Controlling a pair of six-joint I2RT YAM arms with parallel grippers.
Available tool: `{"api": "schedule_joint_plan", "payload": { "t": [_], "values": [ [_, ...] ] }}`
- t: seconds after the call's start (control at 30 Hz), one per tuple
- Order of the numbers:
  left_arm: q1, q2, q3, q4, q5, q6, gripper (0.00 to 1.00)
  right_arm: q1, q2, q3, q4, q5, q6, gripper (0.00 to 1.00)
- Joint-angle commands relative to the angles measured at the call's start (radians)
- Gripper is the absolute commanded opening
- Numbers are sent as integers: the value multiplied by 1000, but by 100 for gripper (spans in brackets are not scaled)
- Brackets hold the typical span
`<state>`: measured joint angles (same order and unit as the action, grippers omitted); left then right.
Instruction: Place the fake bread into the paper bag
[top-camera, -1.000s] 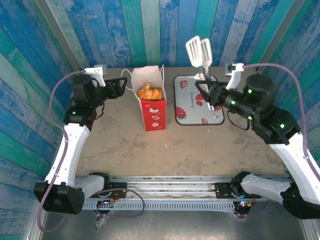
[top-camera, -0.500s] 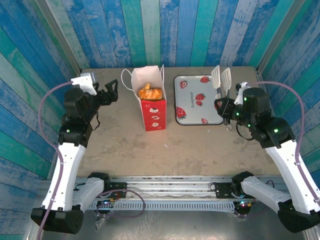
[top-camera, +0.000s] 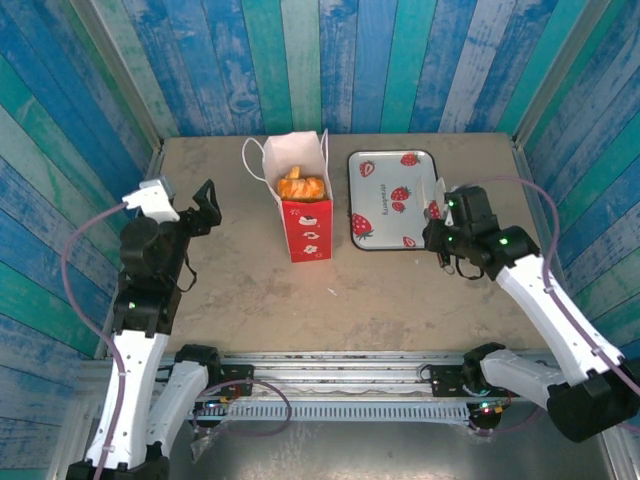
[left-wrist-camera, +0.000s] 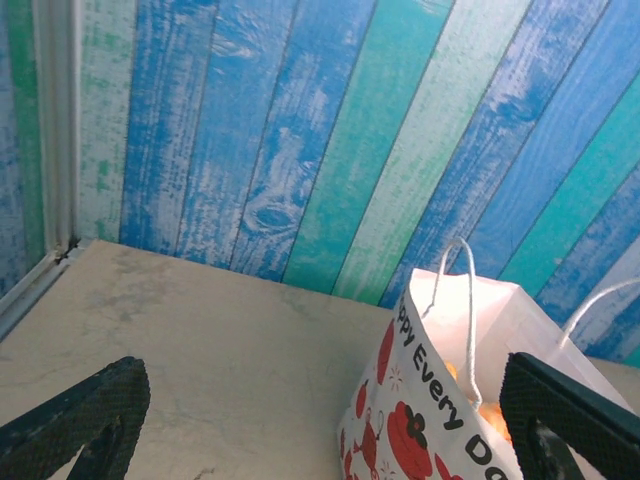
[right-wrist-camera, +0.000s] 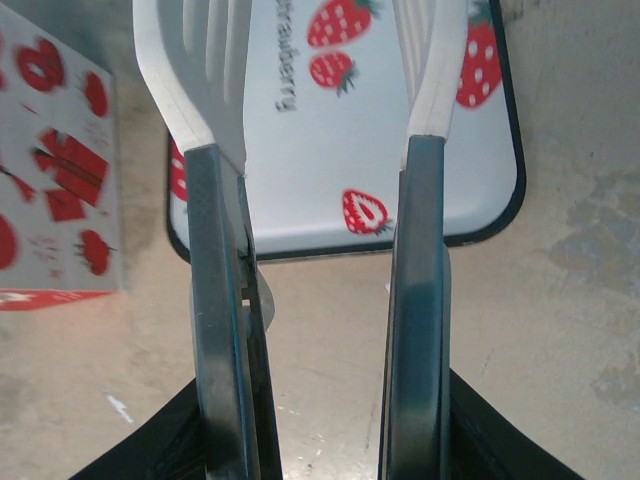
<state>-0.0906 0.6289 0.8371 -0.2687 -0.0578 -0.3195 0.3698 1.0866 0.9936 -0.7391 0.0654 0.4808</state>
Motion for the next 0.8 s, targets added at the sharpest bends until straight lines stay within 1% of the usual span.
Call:
{"api": "schedule_joint_plan", "payload": {
  "t": [0.0, 0.1, 0.2, 0.53, 0.77],
  "values": [
    [3, -40, -49, 13, -68, -34, 94, -5, 52, -25, 76, 0, -10, 46],
    [3, -61, -81, 21, -97, -50, 94, -5, 131, -33, 78, -19, -18, 44],
    [3, -60, -90, 28, -102, -49, 94, -3, 198, -58, 91, -48, -11, 43],
    [3, -51, -97, 40, -109, -50, 94, 4, 270, -176, 163, -54, 15, 44],
    [3, -71, -113, 47, -144, -47, 94, 4, 282, -244, 180, -74, 36, 54]
  ]
}}
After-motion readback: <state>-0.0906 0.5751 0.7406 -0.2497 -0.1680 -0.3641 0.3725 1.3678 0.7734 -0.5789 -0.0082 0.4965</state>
